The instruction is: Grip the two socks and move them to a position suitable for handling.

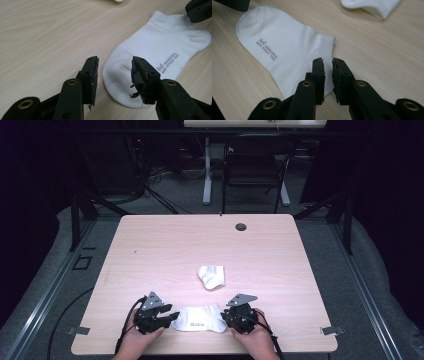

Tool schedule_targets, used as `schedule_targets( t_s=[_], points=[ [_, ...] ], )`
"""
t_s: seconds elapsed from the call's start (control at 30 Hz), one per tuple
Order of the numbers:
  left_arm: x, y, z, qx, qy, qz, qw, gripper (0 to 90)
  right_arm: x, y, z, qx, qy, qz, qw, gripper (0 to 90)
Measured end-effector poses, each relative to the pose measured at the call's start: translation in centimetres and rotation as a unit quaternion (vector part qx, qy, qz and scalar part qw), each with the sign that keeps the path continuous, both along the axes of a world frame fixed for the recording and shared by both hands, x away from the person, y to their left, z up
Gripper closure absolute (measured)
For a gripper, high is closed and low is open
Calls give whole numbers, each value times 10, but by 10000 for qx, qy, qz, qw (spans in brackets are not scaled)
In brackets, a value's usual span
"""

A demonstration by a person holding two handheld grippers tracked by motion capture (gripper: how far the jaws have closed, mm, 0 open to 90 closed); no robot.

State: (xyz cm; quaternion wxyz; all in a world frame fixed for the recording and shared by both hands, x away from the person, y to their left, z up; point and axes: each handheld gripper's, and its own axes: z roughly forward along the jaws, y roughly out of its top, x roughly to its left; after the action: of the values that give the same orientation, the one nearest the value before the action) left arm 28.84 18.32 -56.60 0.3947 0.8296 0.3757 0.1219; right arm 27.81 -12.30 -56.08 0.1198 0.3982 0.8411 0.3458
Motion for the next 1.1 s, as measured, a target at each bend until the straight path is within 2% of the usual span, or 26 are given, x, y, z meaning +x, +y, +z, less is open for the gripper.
schedule_targets(
  t_s=[0.13, 0.2, 0.27, 0.33, 0.4, 0.53, 0.63, 0.73, 0.83, 1.0, 1.1],
  points=[
    [6, 8, 2, -93, 5, 164, 9998, 556, 10, 5, 7, 69, -222, -49, 9997, 783],
    [8, 10, 2, -74, 2, 170, 9998, 556, 18, 8, 10, 71, -304, -104, 9995, 784],
    [10, 11, 2, -92, 0, 204, 9997, 556, 27, 10, 14, 100, -236, -158, 9995, 785],
    [11, 11, 1, -83, -3, 213, 9997, 557, 38, 13, 16, -5, -309, -184, 9994, 786],
    [12, 10, 1, -75, 8, 208, 9998, 557, 48, 17, 19, 72, -310, -255, 9992, 782],
    [15, 11, 0, -47, 19, 209, 9998, 557, 67, 24, 23, -64, -397, -374, 9985, 763],
    [16, 11, 0, -60, 9, 232, 9997, 557, 83, 26, 22, -2, -376, -544, 9978, 748],
    [16, 11, 0, -76, 21, 249, 9997, 557, 98, 28, 18, -71, -405, -653, 9970, 738],
    [17, 12, 0, -101, 41, 246, 9996, 558, 110, 30, 14, -40, -390, -767, 9963, 737],
    [18, 13, -1, -110, 62, 256, 9996, 558, 124, 36, 10, -90, -545, -931, 9941, 758],
    [18, 13, -1, -106, 62, 251, 9996, 558, 131, 39, 5, -35, -406, -1012, 9940, 779]
  ],
)
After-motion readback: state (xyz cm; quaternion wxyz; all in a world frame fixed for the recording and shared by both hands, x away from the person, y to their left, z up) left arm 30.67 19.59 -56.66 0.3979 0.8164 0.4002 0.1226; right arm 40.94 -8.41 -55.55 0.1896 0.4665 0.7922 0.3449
